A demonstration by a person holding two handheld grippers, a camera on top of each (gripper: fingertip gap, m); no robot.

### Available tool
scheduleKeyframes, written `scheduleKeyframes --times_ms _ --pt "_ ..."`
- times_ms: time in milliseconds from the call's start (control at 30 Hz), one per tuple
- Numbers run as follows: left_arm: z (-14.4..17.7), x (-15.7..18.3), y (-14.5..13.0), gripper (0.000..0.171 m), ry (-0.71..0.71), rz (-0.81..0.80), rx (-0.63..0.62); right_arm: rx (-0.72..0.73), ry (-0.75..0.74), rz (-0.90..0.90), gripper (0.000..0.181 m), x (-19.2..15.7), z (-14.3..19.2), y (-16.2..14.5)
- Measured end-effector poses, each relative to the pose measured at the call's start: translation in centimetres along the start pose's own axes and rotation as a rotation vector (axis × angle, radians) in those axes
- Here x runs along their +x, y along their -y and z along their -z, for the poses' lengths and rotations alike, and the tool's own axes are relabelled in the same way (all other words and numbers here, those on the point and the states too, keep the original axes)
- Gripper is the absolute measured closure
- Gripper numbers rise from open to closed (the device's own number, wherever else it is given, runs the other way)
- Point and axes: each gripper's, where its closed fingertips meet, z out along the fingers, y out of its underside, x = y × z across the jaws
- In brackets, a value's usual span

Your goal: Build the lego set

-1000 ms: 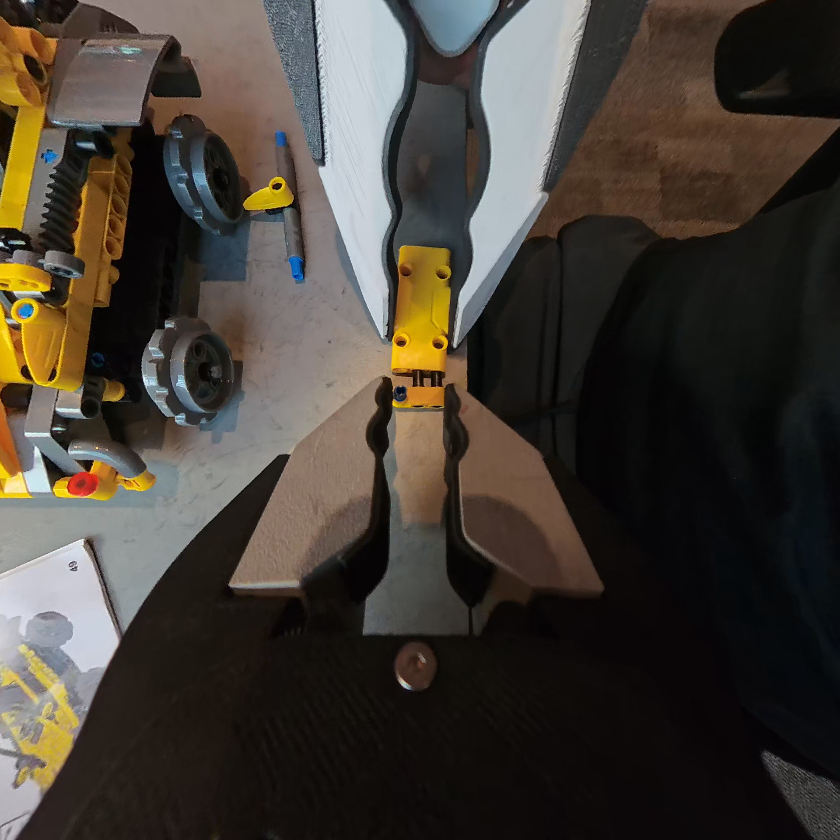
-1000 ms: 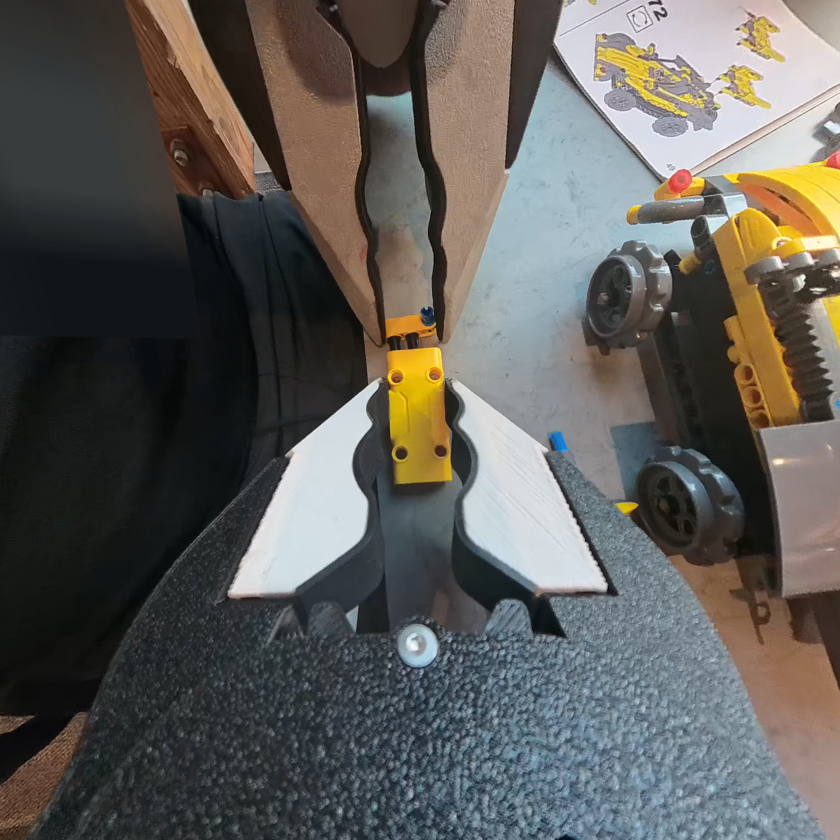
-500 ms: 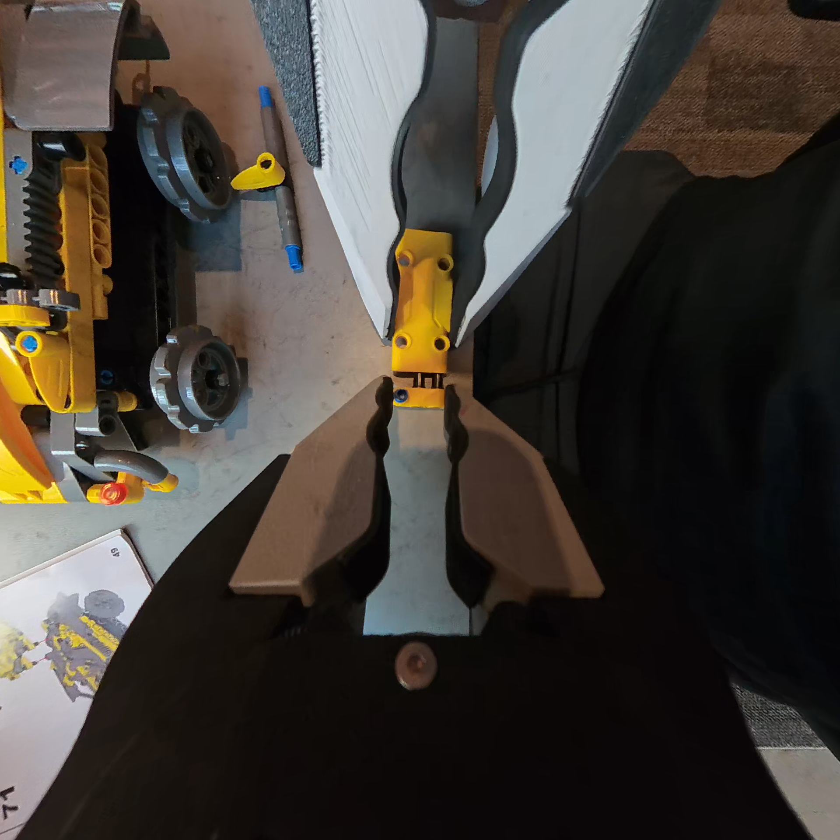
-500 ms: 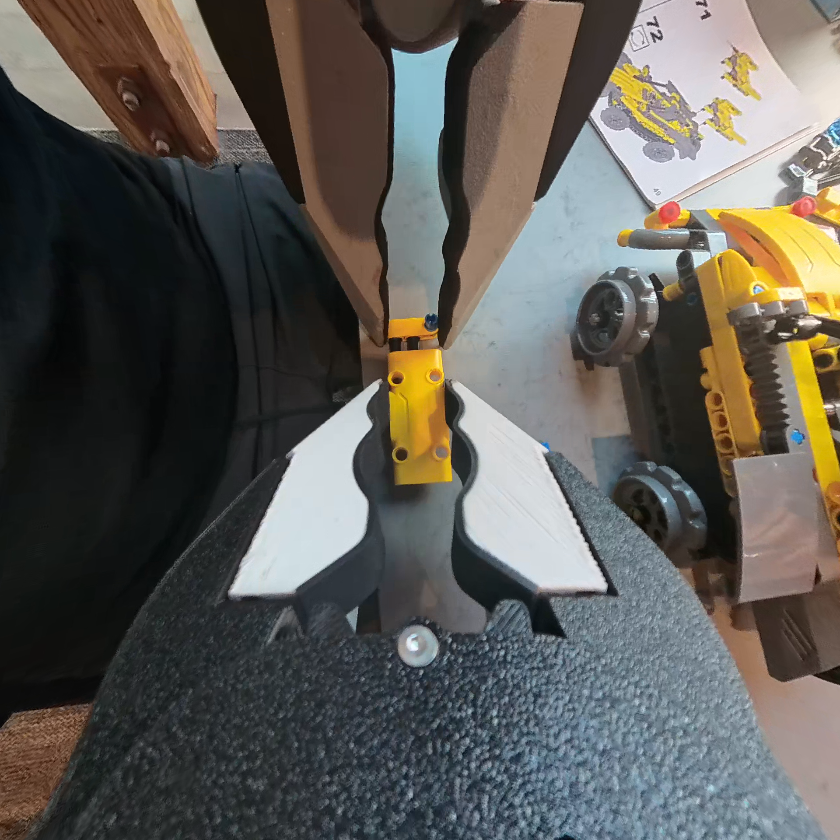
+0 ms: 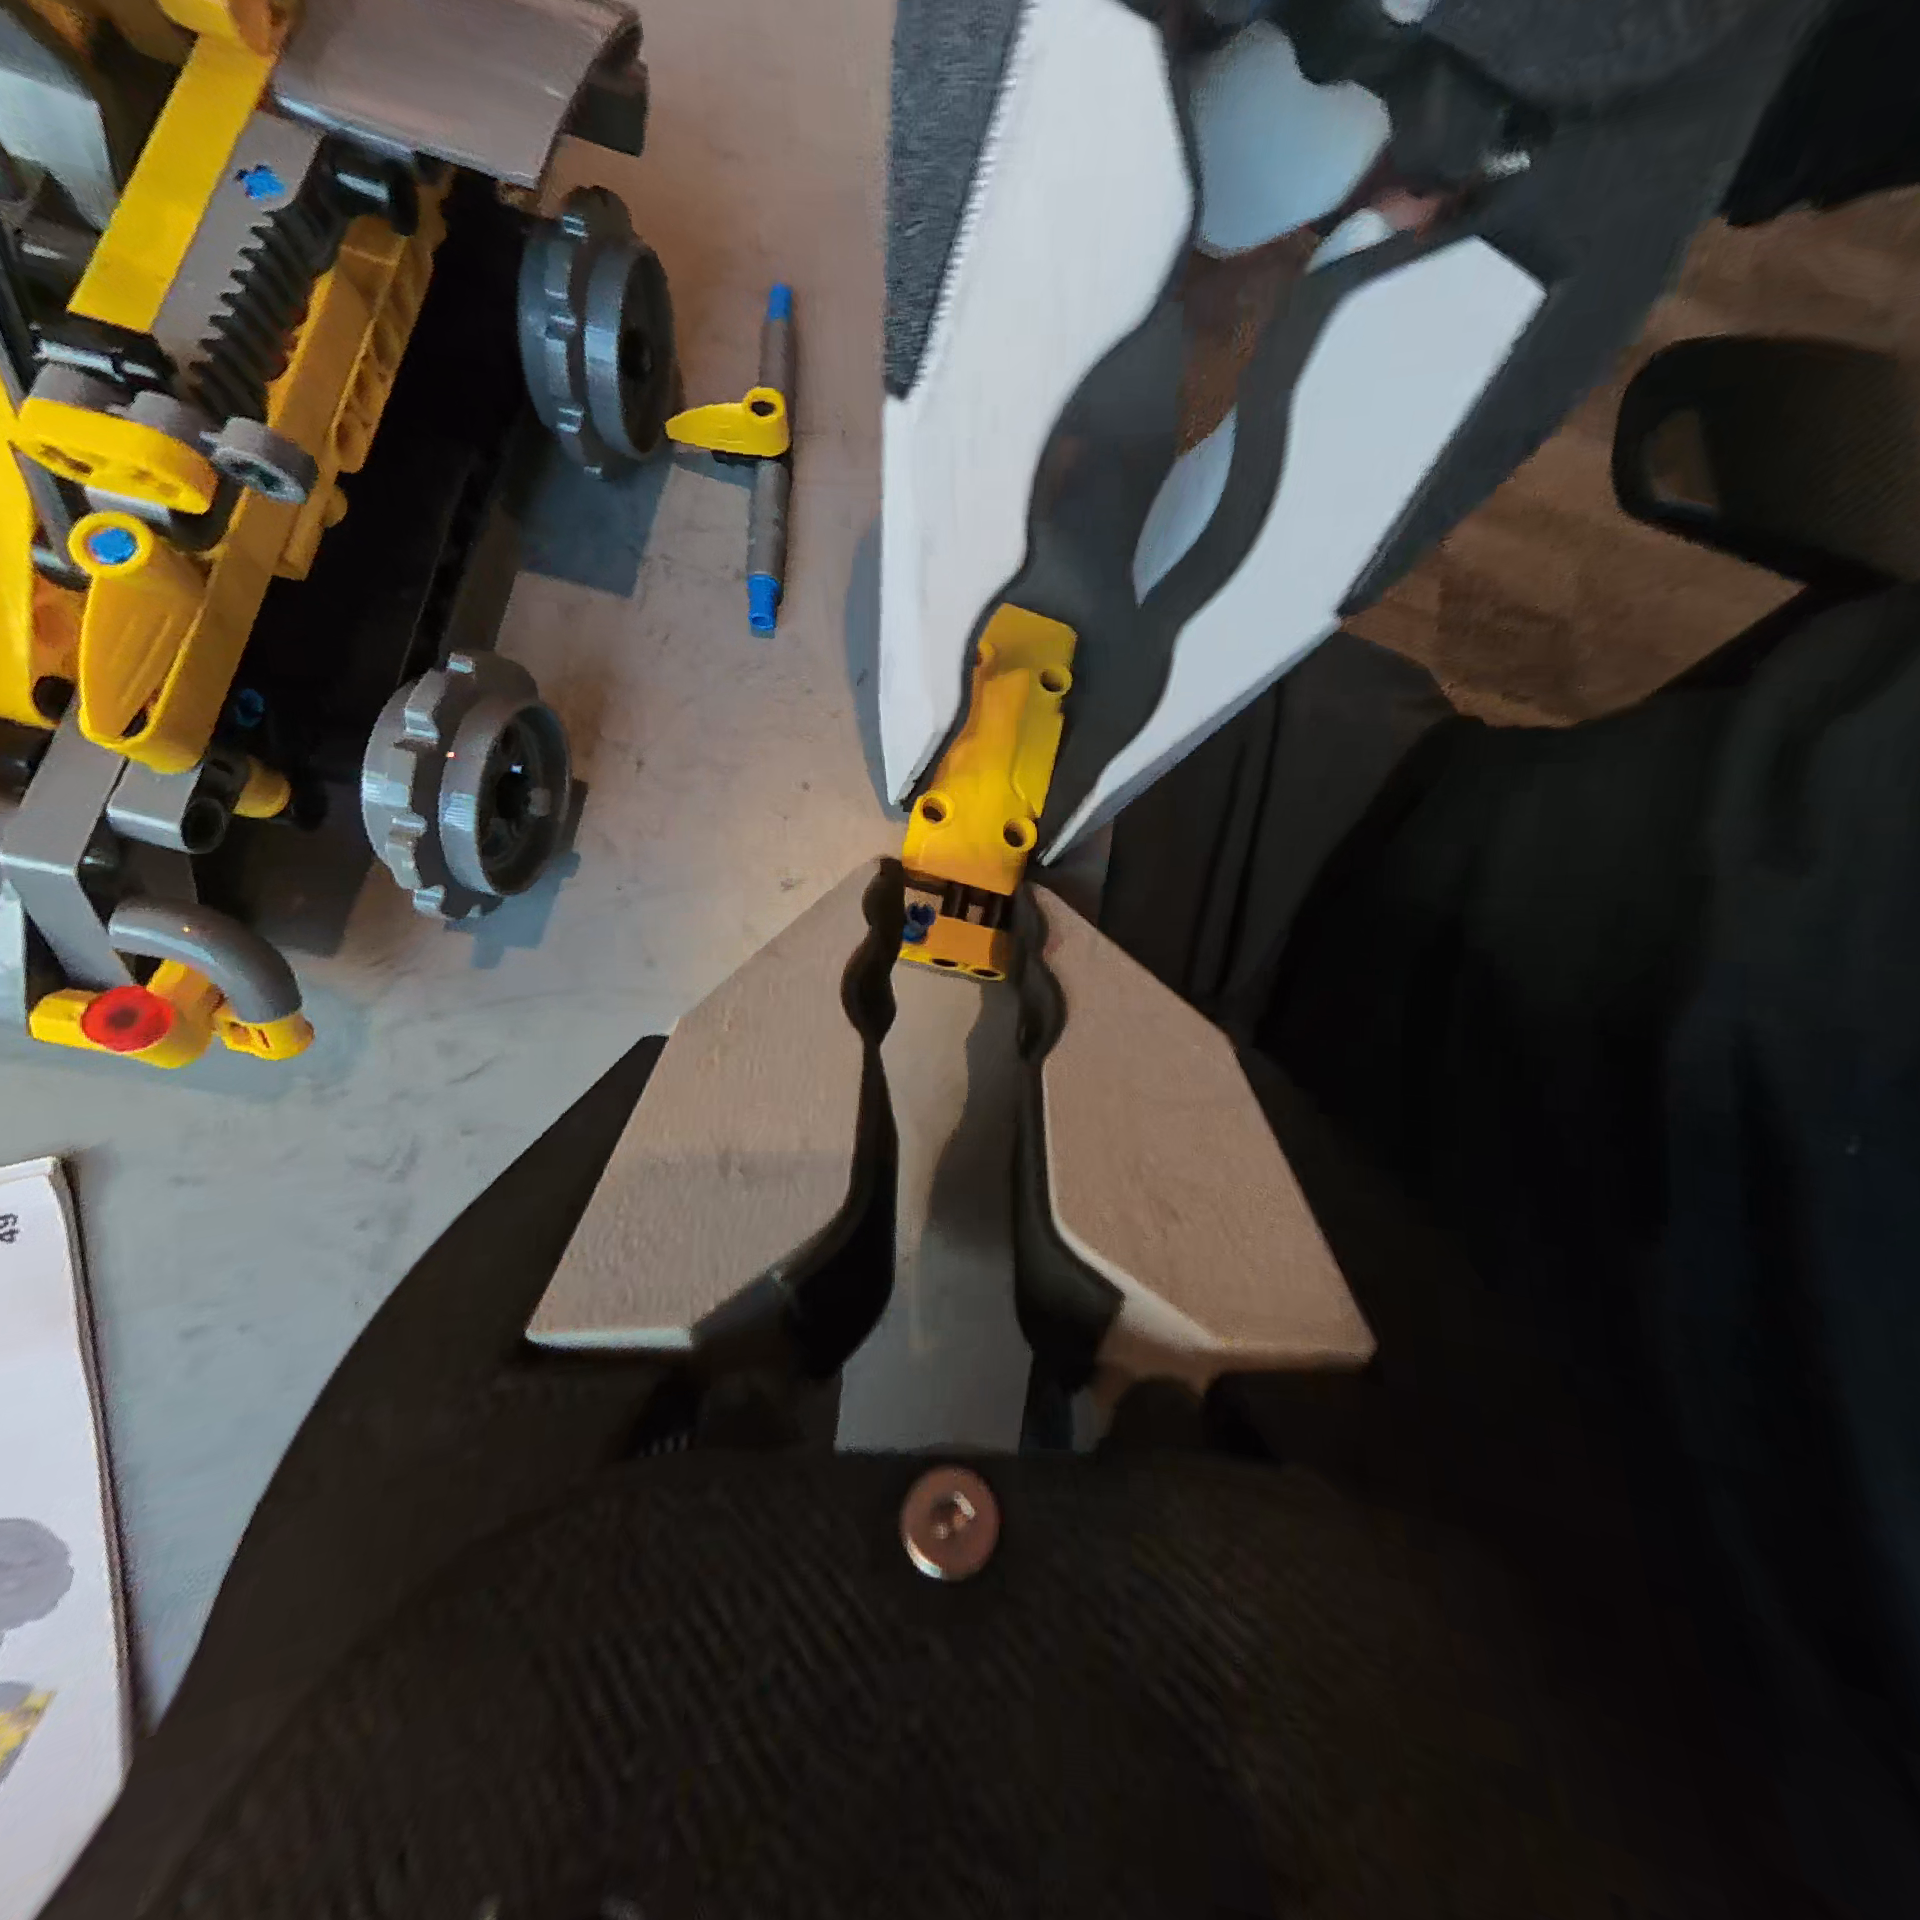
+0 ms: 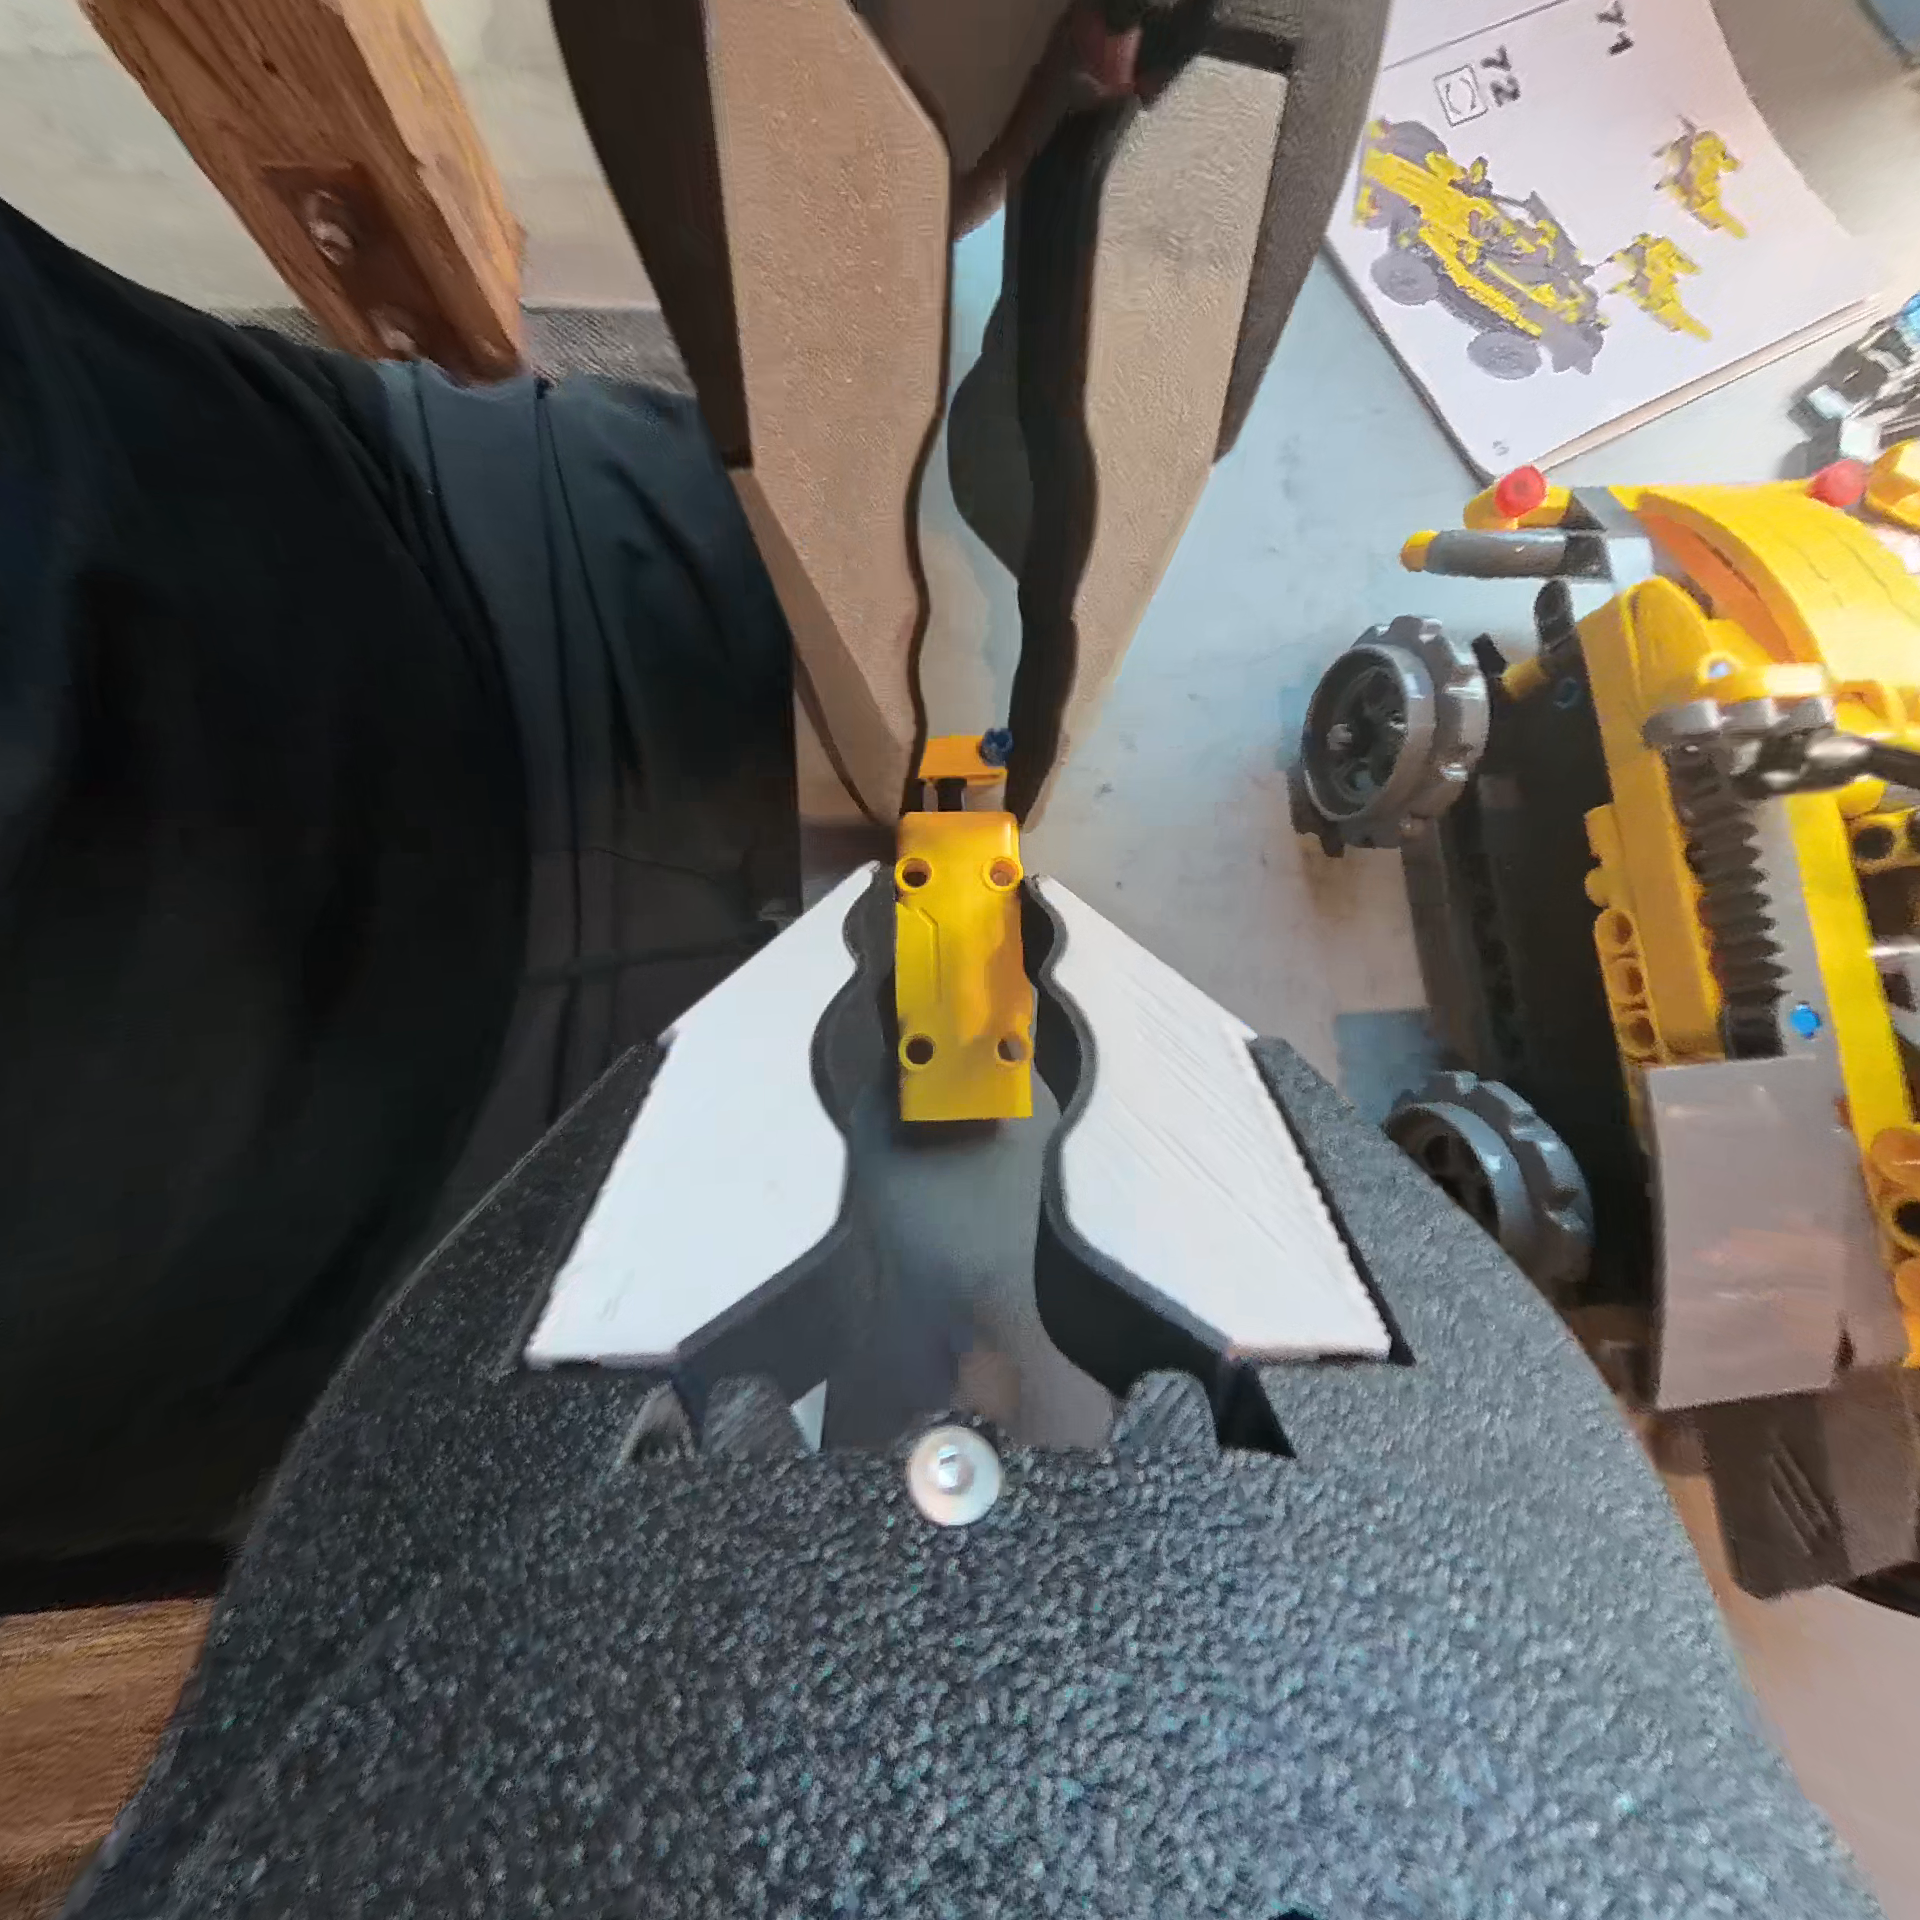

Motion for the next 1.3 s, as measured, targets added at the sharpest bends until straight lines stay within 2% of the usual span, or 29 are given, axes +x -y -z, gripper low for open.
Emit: scheduleKeyframes --times_ms 67,200,333,367,400,433,567,733,833,900,1033,1133,1300 --pt "0.0 0.0 0.0 0.154 0.008 -0.003 0.010 -0.014 -0.034 0.030 0.158 0.0 0.1 0.0" --pt "0.0 0.0 0.0 0.154 0.033 -0.078 0.048 0.026 0.006 -0.032 0.157 0.1 0.0 -0.1" --pt "0.1 -0.1 0.1 0.153 -0.031 -0.077 0.062 0.035 0.021 -0.053 0.157 0.2 0.0 -0.1" --pt "0.2 -0.2 0.1 0.150 -0.041 -0.078 0.064 0.035 0.020 -0.052 0.157 0.2 0.0 -0.1" --pt "0.3 -0.5 0.2 0.136 -0.037 -0.075 0.069 0.035 0.019 -0.050 0.157 0.2 0.0 -0.1" --pt "0.5 -0.7 0.3 0.130 -0.033 -0.075 0.073 0.036 0.021 -0.052 0.157 0.2 0.0 -0.1" --pt "1.7 -0.9 0.5 0.127 -0.039 -0.133 0.089 0.038 0.025 -0.050 0.156 0.2 0.0 0.0" --pt "1.6 -1.5 -1.0 0.140 -0.041 -0.248 0.017 0.042 0.050 -0.059 0.156 0.1 -0.1 0.0" --pt "1.2 -1.3 -1.0 0.152 -0.075 -0.284 0.012 0.046 0.069 -0.067 0.156 0.1 -0.1 0.0" --pt "1.1 -1.2 -1.0 0.152 -0.087 -0.316 0.010 0.047 0.078 -0.070 0.156 0.1 -0.1 0.0" --pt "1.1 -1.1 -0.9 0.153 -0.140 -0.290 0.034 0.049 0.098 -0.070 0.156 0.1 -0.1 0.0" --pt "1.1 -0.5 -1.1 0.163 -0.192 -0.302 0.018 0.049 0.109 -0.074 0.157 0.1 -0.2 0.1" --pt "1.1 -0.6 -1.1 0.164 -0.193 -0.282 0.015 0.048 0.103 -0.069 0.157 0.1 -0.2 0.1"
